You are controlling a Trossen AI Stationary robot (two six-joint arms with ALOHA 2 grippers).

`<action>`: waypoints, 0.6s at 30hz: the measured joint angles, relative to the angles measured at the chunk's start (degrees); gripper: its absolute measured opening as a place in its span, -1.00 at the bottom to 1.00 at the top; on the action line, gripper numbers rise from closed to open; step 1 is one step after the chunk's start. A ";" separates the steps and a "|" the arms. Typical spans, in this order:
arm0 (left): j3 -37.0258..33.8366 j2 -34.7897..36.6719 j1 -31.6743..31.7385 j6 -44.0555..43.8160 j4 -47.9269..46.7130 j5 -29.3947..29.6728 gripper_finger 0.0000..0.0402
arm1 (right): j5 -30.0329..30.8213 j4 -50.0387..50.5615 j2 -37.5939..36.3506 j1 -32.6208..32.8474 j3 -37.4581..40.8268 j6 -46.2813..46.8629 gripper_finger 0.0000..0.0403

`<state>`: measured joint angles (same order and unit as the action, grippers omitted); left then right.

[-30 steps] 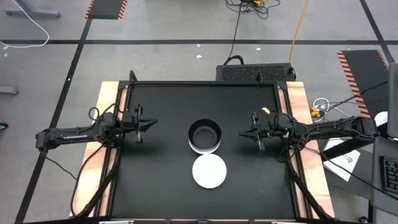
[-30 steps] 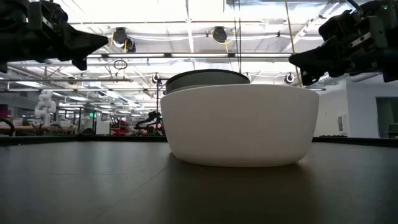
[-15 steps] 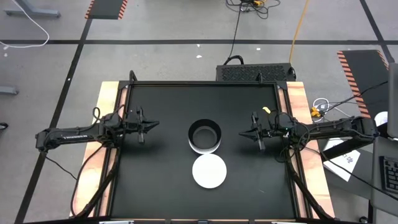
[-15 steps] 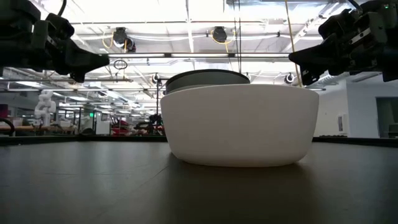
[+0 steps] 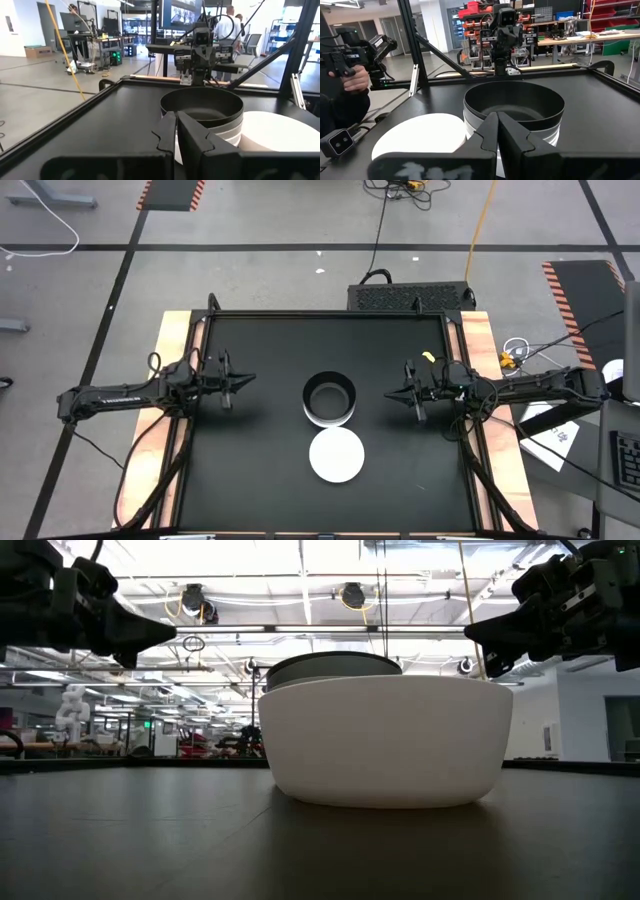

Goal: Nest bowls inside each other
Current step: Stack the white bowl on top of the black bowl

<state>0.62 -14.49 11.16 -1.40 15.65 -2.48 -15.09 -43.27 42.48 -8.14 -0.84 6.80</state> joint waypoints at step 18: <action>0.00 -0.01 0.00 0.02 -1.72 -0.07 -0.89 | -0.45 -2.07 0.00 0.00 0.00 -3.86 -1.00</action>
<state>0.62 -14.50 11.16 -1.38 13.93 -2.55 -15.55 -45.34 42.48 -8.14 -0.84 2.94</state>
